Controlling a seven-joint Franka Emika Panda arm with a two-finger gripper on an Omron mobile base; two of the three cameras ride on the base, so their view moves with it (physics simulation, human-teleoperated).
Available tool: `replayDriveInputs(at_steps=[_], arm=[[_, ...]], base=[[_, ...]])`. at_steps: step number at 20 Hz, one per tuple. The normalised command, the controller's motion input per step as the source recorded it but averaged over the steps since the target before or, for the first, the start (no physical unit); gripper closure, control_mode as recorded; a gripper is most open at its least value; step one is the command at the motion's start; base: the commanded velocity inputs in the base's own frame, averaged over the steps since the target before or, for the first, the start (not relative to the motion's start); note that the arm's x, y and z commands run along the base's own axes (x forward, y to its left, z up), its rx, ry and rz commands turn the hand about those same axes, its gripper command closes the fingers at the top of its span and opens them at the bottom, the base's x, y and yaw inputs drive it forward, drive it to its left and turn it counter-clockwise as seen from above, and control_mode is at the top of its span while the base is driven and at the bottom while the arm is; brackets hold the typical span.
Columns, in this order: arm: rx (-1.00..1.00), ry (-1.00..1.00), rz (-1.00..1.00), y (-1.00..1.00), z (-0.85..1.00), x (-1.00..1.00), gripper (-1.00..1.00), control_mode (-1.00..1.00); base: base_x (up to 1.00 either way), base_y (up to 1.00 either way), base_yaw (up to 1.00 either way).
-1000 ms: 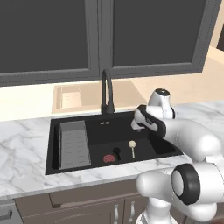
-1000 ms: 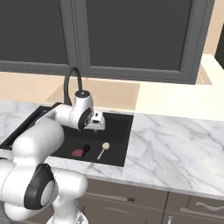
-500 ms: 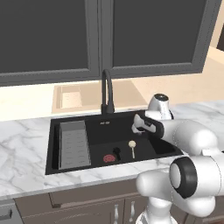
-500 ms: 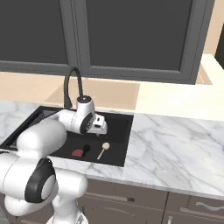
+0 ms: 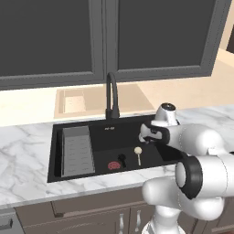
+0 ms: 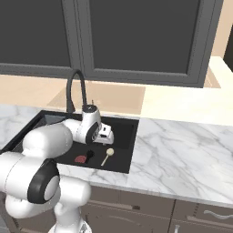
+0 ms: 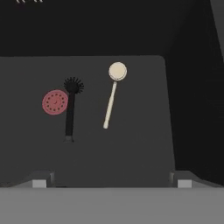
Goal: Pick up the dish brush and dish brush from the sink, and place them back in the cabinet, and close the cabinet doors.
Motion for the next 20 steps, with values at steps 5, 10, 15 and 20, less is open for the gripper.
replayDriveInputs(at_steps=[5, 10, 15, 20], arm=[[0.00, 0.01, -0.05, 0.00, -0.19, 0.15, -1.00, -1.00], [0.00, 0.01, -0.05, 0.00, -0.18, 0.18, -1.00, -1.00], [0.00, 0.00, -0.02, 0.00, -0.17, 0.18, -1.00, -1.00], [0.00, 0.00, 0.00, 0.00, -0.12, 0.15, -1.00, -1.00]], base=[[0.00, 0.00, 0.00], [0.00, 0.00, 0.00], [0.00, 0.00, 0.00], [0.00, 0.00, 0.00]])
